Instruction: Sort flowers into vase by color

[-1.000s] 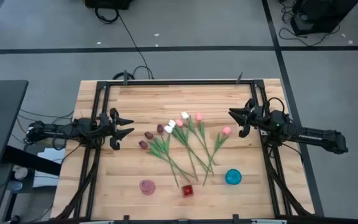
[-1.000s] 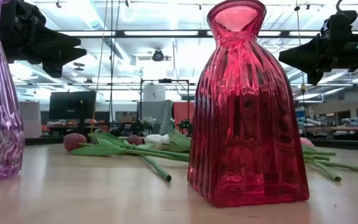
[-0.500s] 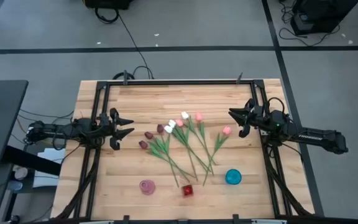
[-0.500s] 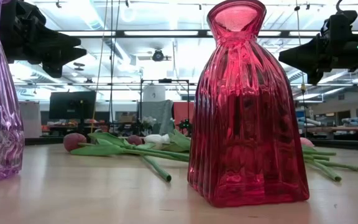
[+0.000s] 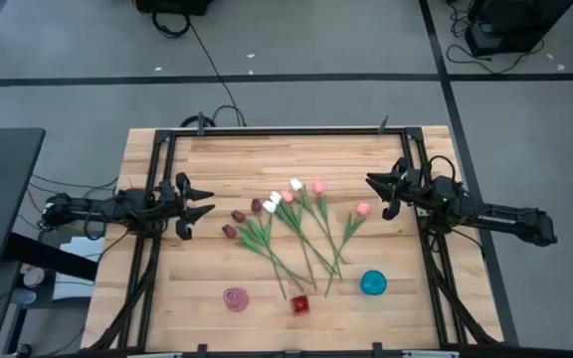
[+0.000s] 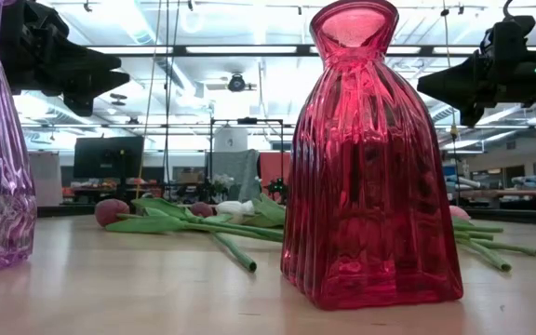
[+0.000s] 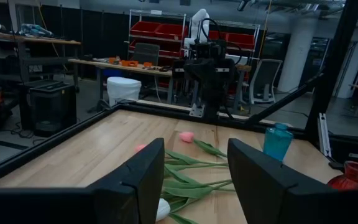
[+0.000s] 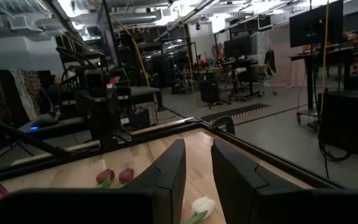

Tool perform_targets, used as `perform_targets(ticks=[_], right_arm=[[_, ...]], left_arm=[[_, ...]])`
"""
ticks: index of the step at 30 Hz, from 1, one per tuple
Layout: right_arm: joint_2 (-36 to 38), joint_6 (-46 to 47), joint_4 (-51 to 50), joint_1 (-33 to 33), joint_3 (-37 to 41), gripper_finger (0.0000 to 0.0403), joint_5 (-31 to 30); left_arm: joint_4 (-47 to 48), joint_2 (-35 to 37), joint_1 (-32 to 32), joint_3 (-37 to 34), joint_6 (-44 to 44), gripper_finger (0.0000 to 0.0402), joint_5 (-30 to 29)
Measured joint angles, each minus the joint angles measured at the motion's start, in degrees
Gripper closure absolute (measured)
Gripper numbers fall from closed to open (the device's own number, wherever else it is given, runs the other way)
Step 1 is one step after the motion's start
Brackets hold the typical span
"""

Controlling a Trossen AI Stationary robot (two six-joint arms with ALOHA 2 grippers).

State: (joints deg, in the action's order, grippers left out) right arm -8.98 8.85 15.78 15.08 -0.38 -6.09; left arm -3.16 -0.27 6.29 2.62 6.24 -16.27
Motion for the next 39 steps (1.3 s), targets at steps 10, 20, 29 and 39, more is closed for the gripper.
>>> perform_targets(ticks=[10,20,29,39], right_arm=[[0.0,0.0,0.0,0.0,0.0,0.0313,0.0],[0.0,0.0,0.0,0.0,0.0,0.0313,0.0],[0.0,0.0,0.0,0.0,0.0,0.0313,0.0],[0.0,4.7,5.8,0.0,0.0,0.0313,0.3]], left_arm=[[0.0,0.0,0.0,0.0,0.0,0.0220,0.0],[0.0,0.0,0.0,0.0,0.0,0.0220,0.0],[-6.7,0.0,0.1,0.0,6.3,0.0220,0.0],[-14.3,0.0,0.1,0.0,6.3,0.0220,0.0]])
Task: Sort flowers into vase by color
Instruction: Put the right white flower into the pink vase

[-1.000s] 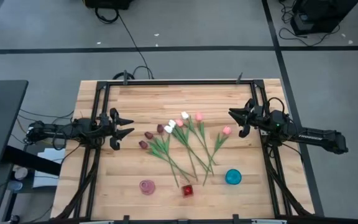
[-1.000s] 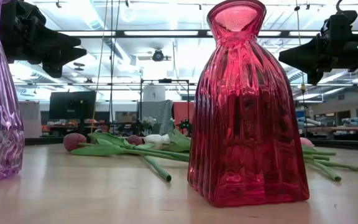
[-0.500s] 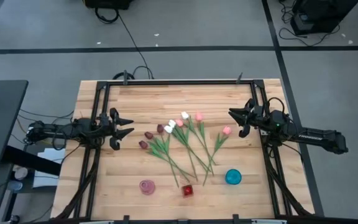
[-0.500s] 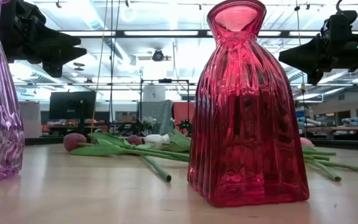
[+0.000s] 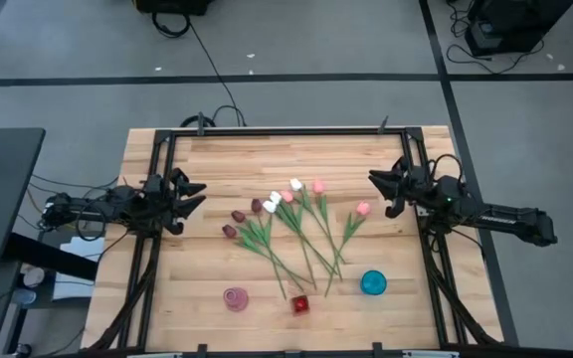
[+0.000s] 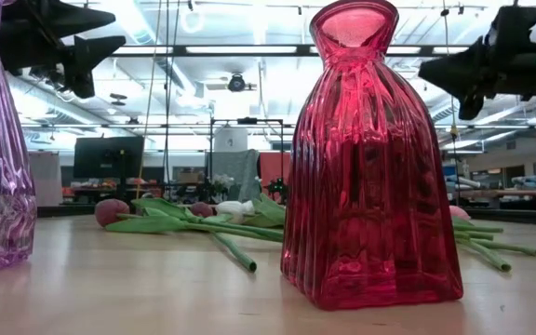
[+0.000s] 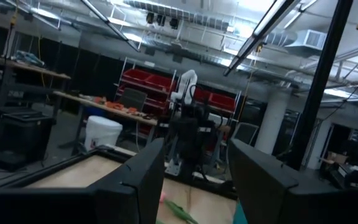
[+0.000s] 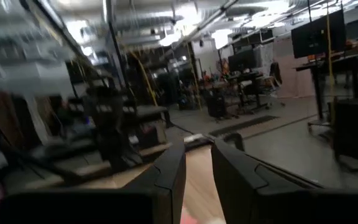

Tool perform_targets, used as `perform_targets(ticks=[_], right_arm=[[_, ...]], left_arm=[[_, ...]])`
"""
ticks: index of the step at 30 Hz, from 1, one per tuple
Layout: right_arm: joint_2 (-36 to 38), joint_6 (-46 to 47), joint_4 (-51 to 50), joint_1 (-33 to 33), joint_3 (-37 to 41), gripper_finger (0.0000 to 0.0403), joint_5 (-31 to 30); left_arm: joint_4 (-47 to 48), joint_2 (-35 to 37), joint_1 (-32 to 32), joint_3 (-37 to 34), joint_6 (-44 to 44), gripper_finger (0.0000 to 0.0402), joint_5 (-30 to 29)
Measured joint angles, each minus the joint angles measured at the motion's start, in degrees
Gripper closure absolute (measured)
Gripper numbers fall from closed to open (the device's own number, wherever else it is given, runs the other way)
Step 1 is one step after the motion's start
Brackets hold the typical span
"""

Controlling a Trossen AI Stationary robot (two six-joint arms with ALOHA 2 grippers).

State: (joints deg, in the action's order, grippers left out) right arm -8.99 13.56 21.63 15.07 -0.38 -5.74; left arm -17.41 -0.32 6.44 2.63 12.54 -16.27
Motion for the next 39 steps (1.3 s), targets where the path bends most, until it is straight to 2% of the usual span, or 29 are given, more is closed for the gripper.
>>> perform_targets(ticks=[12,16,21,24,28,32,35,39], right_arm=[[0.0,2.5,7.2,0.0,0.0,0.0313,-0.6],[0.0,9.2,7.5,0.0,0.0,0.0313,1.8],[-1.5,9.4,7.6,0.0,-0.6,0.0314,4.9],[-5.5,9.3,7.5,0.0,-2.9,0.0318,6.4],[-12.8,8.4,6.8,0.0,-6.5,0.0321,8.3],[-21.2,7.1,6.7,0.0,-9.7,0.0322,10.4],[-28.2,6.7,6.5,-0.3,-12.8,0.0322,12.2],[-37.7,4.7,4.6,-2.4,-18.4,0.0322,11.0]], left_arm=[[0.0,0.0,0.0,0.0,-0.1,0.0220,-1.0],[0.0,0.0,0.0,0.0,0.1,0.0220,-1.0],[0.1,0.0,0.0,0.0,0.1,0.0220,-0.8],[0.1,-0.1,0.0,0.0,-2.0,0.0220,2.1],[-0.1,-0.1,0.0,0.0,-8.0,0.0220,12.6],[-1.6,-0.1,0.0,0.0,-9.2,0.0220,18.7],[-2.8,-0.8,0.0,0.0,-8.9,0.0220,18.4],[-1.0,-3.9,0.0,2.2,-6.4,0.0220,11.9]])
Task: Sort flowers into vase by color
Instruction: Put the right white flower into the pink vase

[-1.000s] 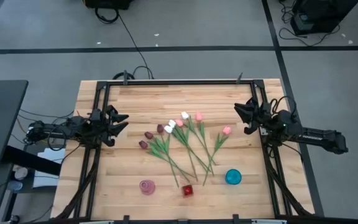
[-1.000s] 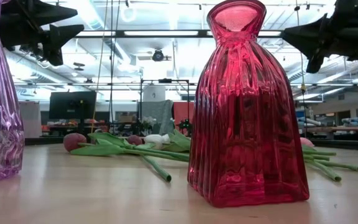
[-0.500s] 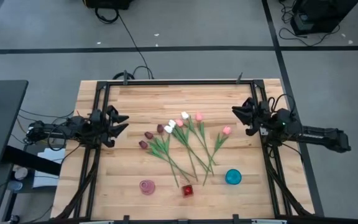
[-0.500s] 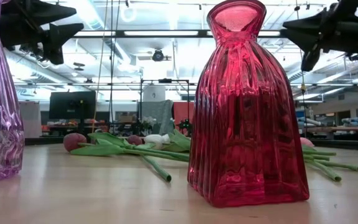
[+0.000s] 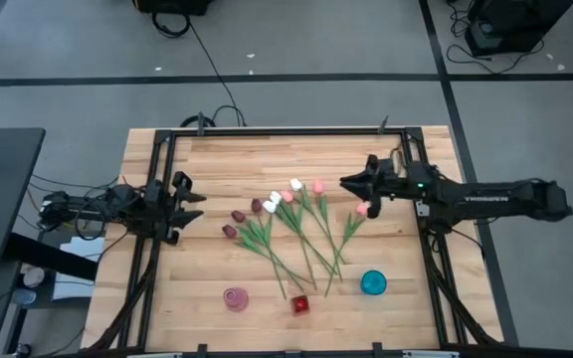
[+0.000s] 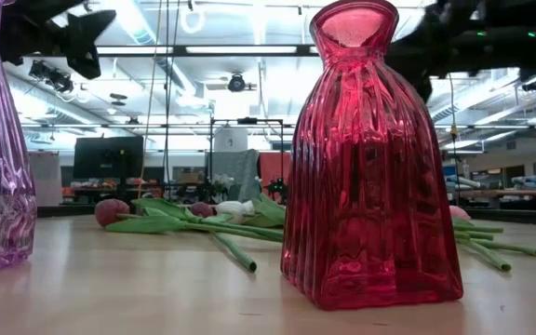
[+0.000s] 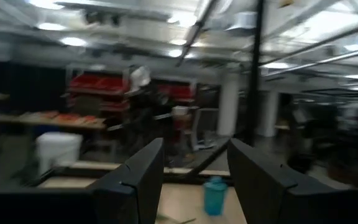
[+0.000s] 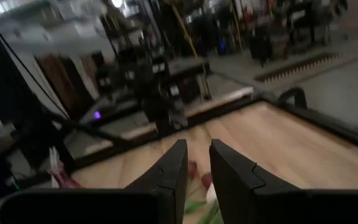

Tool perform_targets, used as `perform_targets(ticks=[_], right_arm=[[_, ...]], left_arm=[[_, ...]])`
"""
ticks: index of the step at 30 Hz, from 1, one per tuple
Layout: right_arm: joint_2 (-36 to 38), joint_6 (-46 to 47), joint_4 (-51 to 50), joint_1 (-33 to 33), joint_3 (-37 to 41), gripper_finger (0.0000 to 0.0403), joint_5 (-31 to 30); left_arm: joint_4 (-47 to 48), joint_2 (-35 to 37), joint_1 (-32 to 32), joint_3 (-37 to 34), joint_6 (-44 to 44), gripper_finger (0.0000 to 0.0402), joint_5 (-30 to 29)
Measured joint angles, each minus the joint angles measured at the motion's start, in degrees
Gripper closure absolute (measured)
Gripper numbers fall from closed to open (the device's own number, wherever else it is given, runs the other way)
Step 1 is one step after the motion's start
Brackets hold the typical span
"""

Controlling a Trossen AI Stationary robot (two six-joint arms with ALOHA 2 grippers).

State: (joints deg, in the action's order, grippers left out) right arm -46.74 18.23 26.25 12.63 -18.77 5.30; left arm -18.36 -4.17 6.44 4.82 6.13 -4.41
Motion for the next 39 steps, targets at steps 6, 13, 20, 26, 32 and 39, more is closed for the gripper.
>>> perform_targets(ticks=[6,13,20,26,32,39], right_arm=[[-10.3,-6.0,-16.9,-3.0,-12.4,0.0323,-10.0],[-15.2,-6.9,-23.7,-4.2,-20.7,0.0323,-11.9],[-16.0,-6.3,-24.2,-6.0,-23.3,0.0323,-10.1],[-18.2,-3.4,-33.0,-9.5,-26.1,0.0323,-18.0],[-25.7,2.9,-38.4,-10.8,-30.5,0.0323,-19.0],[-35.2,9.2,-59.2,-13.2,-41.9,0.0323,-21.4]], left_arm=[[8.1,-7.4,0.0,6.8,3.5,0.0220,-8.3],[11.5,-10.1,0.0,9.5,5.3,0.0220,-9.2],[12.2,-10.1,0.0,9.0,5.0,0.0220,-4.9],[11.8,-10.1,0.0,9.0,9.3,0.0220,-5.4],[11.2,-10.2,0.1,9.0,11.2,0.0220,-6.0],[8.4,-11.4,0.0,9.0,11.5,0.0220,-7.9]])
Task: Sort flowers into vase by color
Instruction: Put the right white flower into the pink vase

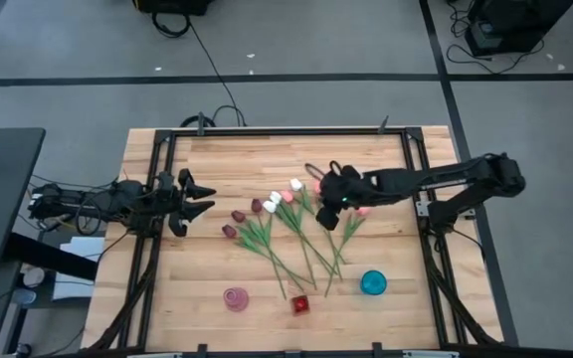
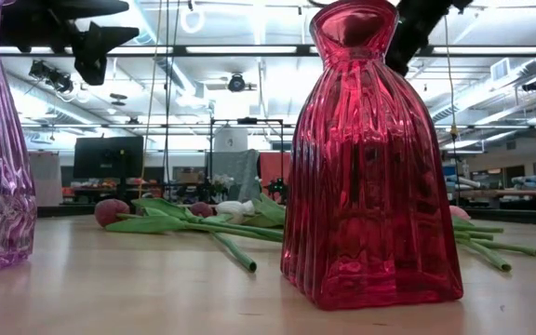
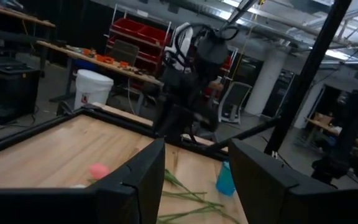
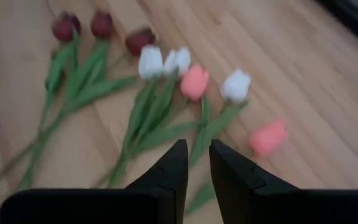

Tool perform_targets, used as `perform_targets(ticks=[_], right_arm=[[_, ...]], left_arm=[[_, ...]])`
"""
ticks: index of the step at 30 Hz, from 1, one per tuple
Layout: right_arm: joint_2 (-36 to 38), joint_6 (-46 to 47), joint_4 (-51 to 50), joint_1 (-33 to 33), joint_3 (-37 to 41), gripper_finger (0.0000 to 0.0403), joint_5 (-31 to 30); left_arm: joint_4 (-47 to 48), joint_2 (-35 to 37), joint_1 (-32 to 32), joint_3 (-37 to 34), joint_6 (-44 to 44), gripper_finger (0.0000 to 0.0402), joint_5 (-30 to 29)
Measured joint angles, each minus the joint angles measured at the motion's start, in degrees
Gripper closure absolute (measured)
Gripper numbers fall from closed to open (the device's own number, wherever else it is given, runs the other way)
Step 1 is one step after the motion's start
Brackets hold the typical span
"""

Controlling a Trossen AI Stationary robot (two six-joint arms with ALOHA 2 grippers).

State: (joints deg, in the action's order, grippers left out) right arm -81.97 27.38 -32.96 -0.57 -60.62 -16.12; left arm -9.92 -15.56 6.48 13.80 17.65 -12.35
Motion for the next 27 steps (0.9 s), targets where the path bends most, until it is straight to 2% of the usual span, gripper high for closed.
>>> perform_targets(ticks=[3,6,11,18,22,27], right_arm=[[-3.4,-1.5,-4.3,-1.1,-2.4,0.0322,-0.1],[-6.8,-6.1,-3.4,-1.8,-2.5,0.0307,1.5],[-11.9,-6.8,0.7,-0.9,-2.5,0.0254,6.5],[-18.1,-1.8,1.6,1.2,-2.5,0.0186,6.0],[-20.6,-0.2,1.6,2.3,-2.5,0.0181,8.6],[-24.3,-1.6,0.6,2.7,-4.5,0.0208,8.0]], left_arm=[[0.1,-0.5,0.0,0.0,-1.3,0.0220,-1.0],[0.1,-1.5,0.0,0.0,-2.5,0.0220,-2.1],[0.0,-3.1,0.0,0.0,-2.4,0.0220,-3.5],[0.0,-4.6,0.0,0.0,-2.4,0.0220,-4.2],[0.1,-4.8,0.0,0.0,-2.5,0.0220,-4.9],[0.2,-4.8,0.0,0.0,-3.8,0.0220,-6.1]])
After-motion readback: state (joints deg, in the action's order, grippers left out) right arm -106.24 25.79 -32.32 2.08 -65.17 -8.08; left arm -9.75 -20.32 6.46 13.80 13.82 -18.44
